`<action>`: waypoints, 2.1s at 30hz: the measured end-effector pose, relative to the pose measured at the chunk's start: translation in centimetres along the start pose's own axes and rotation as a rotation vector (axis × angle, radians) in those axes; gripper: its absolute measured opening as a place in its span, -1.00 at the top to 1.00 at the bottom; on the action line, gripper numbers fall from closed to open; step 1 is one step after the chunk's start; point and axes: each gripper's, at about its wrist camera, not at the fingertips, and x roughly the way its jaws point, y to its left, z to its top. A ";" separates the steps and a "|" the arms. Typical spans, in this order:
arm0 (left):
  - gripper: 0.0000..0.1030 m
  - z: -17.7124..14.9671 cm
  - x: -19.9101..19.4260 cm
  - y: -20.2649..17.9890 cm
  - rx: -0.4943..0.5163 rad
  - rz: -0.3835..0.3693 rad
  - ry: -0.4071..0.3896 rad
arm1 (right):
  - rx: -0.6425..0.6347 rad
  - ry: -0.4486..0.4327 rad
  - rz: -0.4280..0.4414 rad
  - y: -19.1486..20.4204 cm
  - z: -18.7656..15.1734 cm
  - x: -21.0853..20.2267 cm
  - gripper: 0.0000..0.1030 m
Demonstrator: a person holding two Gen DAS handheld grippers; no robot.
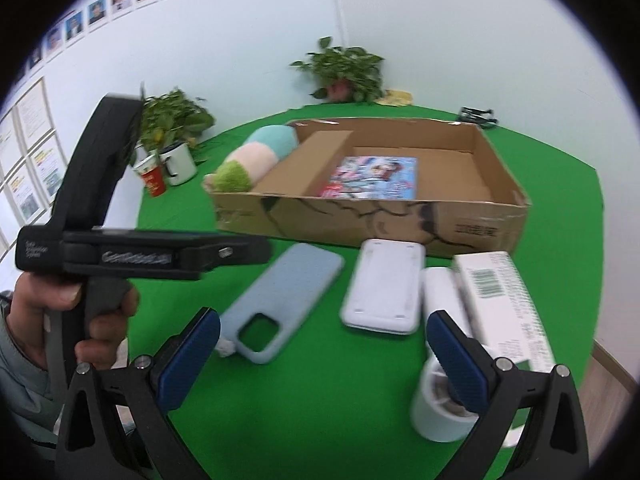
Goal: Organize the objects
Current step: 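Grasp the white-green medicine box with both grippers, then lift the medicine box with both grippers over the cardboard box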
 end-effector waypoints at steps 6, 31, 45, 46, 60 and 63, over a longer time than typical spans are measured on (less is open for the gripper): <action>-0.65 -0.2 1.0 -1.4 0.016 -0.043 0.027 | 0.039 0.016 -0.120 -5.5 -0.2 -1.3 -1.00; -0.45 3.4 11.7 -13.9 0.062 -0.357 0.279 | -0.090 0.262 -0.083 -8.9 -4.2 -0.1 -0.75; -0.17 3.0 13.2 -13.9 0.063 -0.376 0.305 | -0.069 0.355 -0.127 -10.4 -3.9 1.3 -0.19; -0.17 3.1 13.3 -13.9 0.060 -0.378 0.305 | -0.058 0.357 -0.133 -10.3 -3.8 1.5 -0.18; -0.14 4.2 15.1 -12.3 -0.031 -0.461 0.337 | 0.142 0.280 -0.074 -10.8 -0.5 -1.2 -0.15; -0.11 5.0 14.9 -12.4 -0.029 -0.466 0.304 | 0.155 0.273 -0.084 -10.5 0.2 -1.5 -0.15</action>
